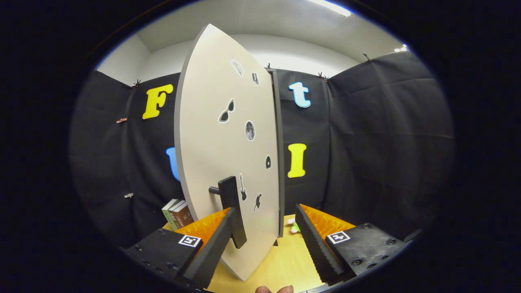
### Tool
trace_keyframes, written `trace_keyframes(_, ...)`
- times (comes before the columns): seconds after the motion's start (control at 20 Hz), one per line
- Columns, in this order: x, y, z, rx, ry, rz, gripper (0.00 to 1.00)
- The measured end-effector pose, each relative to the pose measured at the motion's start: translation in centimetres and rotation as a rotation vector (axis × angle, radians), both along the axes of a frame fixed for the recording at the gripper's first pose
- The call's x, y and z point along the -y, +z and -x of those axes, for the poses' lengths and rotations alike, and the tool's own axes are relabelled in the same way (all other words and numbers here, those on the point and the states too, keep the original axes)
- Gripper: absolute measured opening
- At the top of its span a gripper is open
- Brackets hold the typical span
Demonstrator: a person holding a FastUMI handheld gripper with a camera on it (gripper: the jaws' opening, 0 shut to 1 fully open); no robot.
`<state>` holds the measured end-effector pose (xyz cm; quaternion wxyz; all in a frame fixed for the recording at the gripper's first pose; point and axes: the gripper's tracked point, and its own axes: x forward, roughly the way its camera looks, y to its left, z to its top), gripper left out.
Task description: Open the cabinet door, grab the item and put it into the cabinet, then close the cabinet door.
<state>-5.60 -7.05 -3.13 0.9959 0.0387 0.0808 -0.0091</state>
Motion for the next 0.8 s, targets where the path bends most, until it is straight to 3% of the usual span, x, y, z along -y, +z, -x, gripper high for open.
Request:
trace_keyframes(0.35,-6.8,0.6,-2.3,0.014,0.129,-0.015,0.97)
trace_keyframes(0.8,-7.9,0.2,-2.5,0.006,0.149,-0.021,0.96)
